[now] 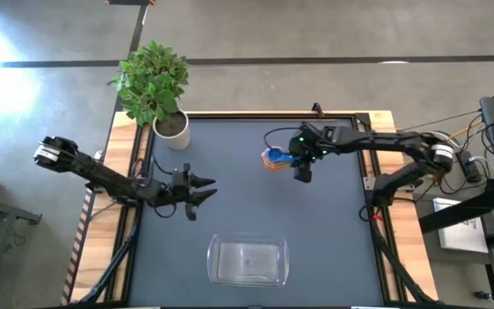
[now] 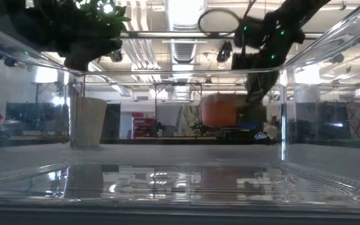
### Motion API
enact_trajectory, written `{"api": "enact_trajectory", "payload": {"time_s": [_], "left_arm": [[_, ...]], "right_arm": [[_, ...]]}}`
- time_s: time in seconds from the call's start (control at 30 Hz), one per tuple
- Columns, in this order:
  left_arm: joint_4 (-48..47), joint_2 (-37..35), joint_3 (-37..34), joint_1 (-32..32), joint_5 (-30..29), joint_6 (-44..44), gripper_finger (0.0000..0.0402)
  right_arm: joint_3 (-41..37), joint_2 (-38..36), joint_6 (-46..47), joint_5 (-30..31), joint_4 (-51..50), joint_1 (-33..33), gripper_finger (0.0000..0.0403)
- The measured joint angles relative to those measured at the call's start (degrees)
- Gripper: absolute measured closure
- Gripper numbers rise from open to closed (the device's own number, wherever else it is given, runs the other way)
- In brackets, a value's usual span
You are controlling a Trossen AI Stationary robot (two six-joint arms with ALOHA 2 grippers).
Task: Nest measuring cups in basket
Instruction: Put the stacked measuring cups into the transparent bin
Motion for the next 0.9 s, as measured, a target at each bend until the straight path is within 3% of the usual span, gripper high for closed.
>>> {"api": "enact_trajectory", "payload": {"time_s": [0.3,0.9], "left_arm": [[13.5,-0.9,-7.5,0.0,0.0,-0.7,0.0264],[14.0,-0.9,-7.9,0.0,-1.2,-0.5,0.0264]], "right_arm": [[-0.1,-7.8,3.7,-1.4,0.0,3.7,0.0271],[2.3,-8.8,14.5,-1.1,6.0,22.4,0.0271]]}}
